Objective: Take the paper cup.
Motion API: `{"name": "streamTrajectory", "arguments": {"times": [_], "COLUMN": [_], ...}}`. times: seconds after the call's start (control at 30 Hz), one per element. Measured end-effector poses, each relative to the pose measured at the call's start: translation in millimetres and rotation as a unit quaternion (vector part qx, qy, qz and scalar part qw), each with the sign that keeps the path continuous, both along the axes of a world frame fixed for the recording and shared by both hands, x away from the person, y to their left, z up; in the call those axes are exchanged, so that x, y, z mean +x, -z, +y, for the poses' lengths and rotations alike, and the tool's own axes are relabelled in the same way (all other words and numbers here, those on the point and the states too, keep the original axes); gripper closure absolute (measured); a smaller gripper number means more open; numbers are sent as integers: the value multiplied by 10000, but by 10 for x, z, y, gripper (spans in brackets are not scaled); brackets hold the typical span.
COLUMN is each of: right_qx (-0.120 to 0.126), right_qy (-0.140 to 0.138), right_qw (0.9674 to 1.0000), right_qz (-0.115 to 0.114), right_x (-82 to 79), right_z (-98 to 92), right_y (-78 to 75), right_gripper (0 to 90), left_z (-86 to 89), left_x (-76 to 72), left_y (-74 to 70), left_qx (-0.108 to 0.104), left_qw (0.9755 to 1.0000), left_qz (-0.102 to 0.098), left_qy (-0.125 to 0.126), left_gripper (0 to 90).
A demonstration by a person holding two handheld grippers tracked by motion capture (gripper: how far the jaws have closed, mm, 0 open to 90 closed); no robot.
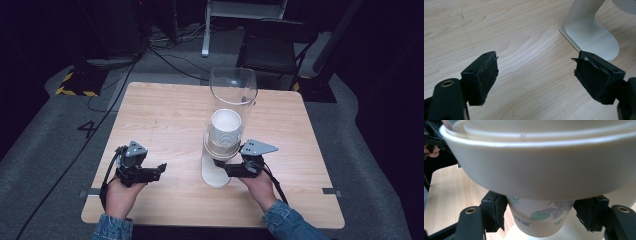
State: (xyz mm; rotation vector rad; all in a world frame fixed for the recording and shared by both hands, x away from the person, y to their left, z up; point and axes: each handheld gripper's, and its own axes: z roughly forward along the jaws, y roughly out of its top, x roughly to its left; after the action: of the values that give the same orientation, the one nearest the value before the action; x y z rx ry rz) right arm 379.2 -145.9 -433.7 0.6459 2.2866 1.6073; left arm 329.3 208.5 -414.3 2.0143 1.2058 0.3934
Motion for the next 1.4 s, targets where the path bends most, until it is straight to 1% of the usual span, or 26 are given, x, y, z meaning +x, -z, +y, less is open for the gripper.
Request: {"name": "streamTrajectory", "arguments": {"times": [0.07,0.1,0.17,0.33,0.37,0.57,0.6,0.7,0.8,0.83,0.87,0.9,1.07,1.17,1.2,1.23,1.27,1.3,1.33,1.4], "right_qx": [-4,-18,-39,-48,-78,-105,-170,-102,-111,-76,-76,-59,-58,-40,-373,-373,-519,-531,-557,-557], "right_qy": [1,8,6,-2,2,9,24,6,2,11,11,20,39,46,81,81,93,93,79,74], "right_qw": [10000,10000,9999,9998,9996,9995,9990,9994,9994,9996,9996,9997,9998,9998,9993,9993,9982,9977,9973,9978], "right_qz": [-27,-94,-152,-210,-258,-313,-402,-330,-341,-276,-276,-218,-203,-203,51,51,272,406,482,345], "right_x": [2,7,11,18,25,37,44,57,57,55,55,52,49,45,48,48,56,67,74,61], "right_z": [0,2,3,3,4,9,11,3,4,3,3,3,2,6,45,45,53,43,36,27], "right_y": [3,12,19,29,34,44,56,70,71,76,76,79,90,99,133,133,242,297,329,337], "right_gripper": [329,330,330,330,330,330,330,330,331,331,331,332,334,336,359,359,362,362,360,357], "left_z": [-2,-9,-16,-25,-29,-27,-27,-26,-26,-28,-28,-30,-24,-20,-16,-16,-17,-17,-12,-1], "left_x": [0,-3,-7,-9,-7,-4,-2,-1,0,0,0,-1,4,8,9,9,7,7,5,4], "left_y": [2,0,-8,-13,-4,0,2,6,10,11,11,9,15,31,29,29,20,20,10,8], "left_qx": [3,-3,1,13,-8,7,15,35,32,27,27,25,29,-7,-9,-9,-1,-1,-11,-21], "left_qw": [10000,10000,10000,10000,10000,10000,10000,10000,10000,10000,10000,10000,10000,10000,9999,9999,10000,10000,10000,10000], "left_qz": [5,15,2,-10,11,32,28,25,39,44,44,41,45,81,88,88,66,66,39,41], "left_qy": [-1,22,32,55,34,47,51,53,52,54,54,57,58,32,56,56,61,61,62,53], "left_gripper": [188,187,187,187,187,187,187,188,187,187,187,187,187,187,187,187,187,187,187,187]}}
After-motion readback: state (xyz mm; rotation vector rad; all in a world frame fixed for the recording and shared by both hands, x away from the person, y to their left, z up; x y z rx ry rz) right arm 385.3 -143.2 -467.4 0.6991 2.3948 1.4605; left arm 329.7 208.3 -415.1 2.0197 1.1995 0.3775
